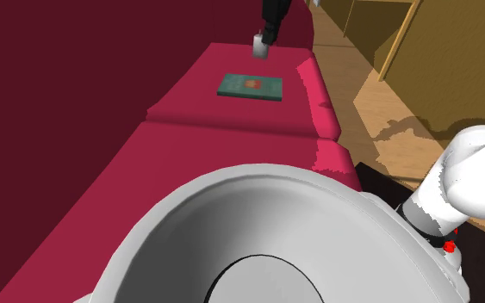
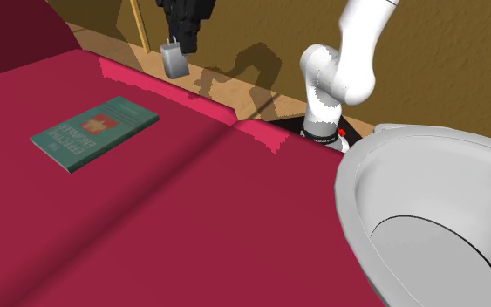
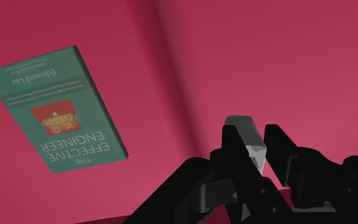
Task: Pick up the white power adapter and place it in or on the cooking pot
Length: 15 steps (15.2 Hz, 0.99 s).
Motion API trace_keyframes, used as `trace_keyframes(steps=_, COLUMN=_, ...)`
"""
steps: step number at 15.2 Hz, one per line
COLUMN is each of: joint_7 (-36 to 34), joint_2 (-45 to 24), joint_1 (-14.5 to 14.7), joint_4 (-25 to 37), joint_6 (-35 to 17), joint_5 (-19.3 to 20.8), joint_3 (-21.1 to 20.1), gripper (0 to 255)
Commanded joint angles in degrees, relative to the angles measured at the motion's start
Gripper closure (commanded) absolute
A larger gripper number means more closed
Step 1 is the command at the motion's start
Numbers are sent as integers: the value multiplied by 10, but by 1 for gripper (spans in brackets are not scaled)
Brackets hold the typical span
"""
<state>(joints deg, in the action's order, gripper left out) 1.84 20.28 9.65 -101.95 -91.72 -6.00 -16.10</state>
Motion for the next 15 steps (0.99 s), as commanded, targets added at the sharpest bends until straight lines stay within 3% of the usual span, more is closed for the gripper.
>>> trace_keyframes(steps=1, joint_7=-24, joint_2=15, joint_1=9, joint_4=-12, joint_6=1, joint_5=-6, joint_3=-16, gripper=255)
trace_keyframes(steps=15, joint_7=-208, joint_2=57, joint_1=61, joint_4=-2, joint_6=32, joint_5=-44, joint_3=-150, gripper=255)
